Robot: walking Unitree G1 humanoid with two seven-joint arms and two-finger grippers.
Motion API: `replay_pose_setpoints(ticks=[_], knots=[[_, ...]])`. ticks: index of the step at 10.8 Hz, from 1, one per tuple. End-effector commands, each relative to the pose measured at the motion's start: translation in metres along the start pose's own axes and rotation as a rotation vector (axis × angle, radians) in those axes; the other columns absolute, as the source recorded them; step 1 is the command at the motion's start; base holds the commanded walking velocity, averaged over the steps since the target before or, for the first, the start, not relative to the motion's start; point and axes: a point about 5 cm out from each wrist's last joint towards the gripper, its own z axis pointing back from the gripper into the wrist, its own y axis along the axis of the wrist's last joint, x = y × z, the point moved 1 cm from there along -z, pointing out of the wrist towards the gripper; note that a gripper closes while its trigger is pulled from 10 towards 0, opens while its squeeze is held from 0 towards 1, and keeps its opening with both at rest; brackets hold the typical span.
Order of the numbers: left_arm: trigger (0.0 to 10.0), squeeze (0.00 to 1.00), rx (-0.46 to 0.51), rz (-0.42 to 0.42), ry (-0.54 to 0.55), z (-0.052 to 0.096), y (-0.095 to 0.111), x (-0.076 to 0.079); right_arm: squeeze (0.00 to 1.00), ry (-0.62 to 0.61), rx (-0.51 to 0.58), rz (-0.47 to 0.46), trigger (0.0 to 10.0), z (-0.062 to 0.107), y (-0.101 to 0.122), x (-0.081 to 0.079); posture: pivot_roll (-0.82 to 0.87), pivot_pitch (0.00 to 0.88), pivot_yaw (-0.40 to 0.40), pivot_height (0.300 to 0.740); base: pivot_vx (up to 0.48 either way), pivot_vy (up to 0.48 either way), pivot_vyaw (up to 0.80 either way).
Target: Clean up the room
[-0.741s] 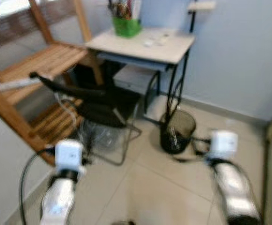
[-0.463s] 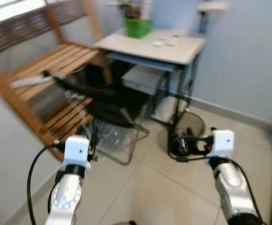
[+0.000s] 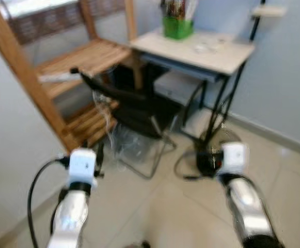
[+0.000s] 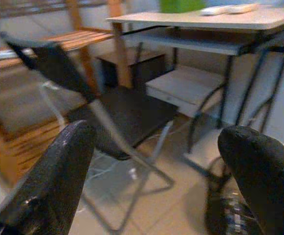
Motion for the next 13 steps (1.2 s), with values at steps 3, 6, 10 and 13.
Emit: replay_pose_setpoints(ticks=[3,6,10,13], knots=[[10.0,0.0,0.005,0.002,-0.006,-0.007,0.004,0.002,0.0,-0.001,-0.011,0.009,10.0,-0.002,0.0,0.004,-0.1,0.0,0.12,0.74,0.0,0.0,0.54],[10.0,0.0,0.0,0.016,-0.001,-0.01,0.004,0.004,0.0,0.0,-0.01,0.016,10.0,-0.002,0.0,0.004,-0.11,0.0,0.126,0.74,0.0,0.0,0.53],[10.0,0.0,-0.013,0.031,-0.014,-0.014,0.001,0.009,0.0,0.006,-0.012,0.016,10.0,0.0,-0.002,-0.001,-0.11,0.0,0.126,0.74,0.0,0.0,0.52],[10.0,0.0,-0.028,0.047,-0.008,-0.013,-0.003,0.01,0.0,0.018,-0.018,0.034,10.0,-0.005,0.0,-0.001,-0.1,0.0,0.116,0.74,0.0,0.0,0.52]])
